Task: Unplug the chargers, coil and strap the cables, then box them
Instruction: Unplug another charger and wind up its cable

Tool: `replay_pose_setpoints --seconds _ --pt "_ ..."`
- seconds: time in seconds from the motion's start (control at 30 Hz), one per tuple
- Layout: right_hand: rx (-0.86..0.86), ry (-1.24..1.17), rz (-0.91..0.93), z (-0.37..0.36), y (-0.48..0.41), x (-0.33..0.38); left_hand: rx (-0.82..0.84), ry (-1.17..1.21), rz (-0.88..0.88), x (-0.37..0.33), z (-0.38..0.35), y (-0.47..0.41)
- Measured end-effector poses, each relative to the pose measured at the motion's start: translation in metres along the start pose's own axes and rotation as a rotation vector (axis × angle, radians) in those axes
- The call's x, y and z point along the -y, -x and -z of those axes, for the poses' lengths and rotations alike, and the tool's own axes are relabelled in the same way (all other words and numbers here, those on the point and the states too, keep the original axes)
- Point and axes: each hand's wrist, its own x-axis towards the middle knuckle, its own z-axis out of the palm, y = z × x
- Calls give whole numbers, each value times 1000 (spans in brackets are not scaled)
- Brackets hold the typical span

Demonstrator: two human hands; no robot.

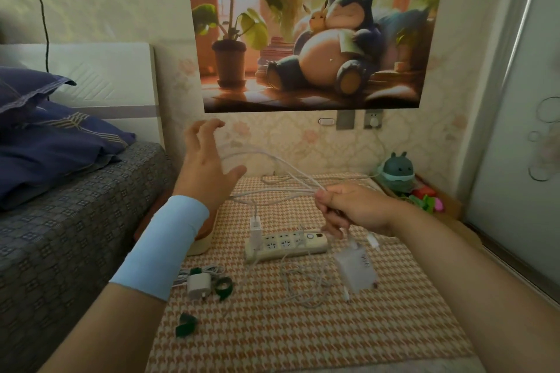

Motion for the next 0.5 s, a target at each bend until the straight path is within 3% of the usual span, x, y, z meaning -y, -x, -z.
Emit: replay_pose_setpoints --seconds 0.1,0.17,0.2,0.33,0.4,0.5 --pt "10 -78 -64 3 2 -10 -89 -253 -247 -8 -8 11" --pt "21 -115 -65 5 4 -10 -91 -207 -494 -26 -14 17" --pt "21 -127 -56 6 5 -11 4 -152 -555 -36 -18 21" --pt "11 -175 -52 7 4 -16 440 -63 -388 -53 -55 36" --pt "34 -183 -51 6 3 -22 518 -73 -284 -46 -72 38" --pt "56 -168 -73 5 -3 -38 508 -35 -220 -33 -87 40"
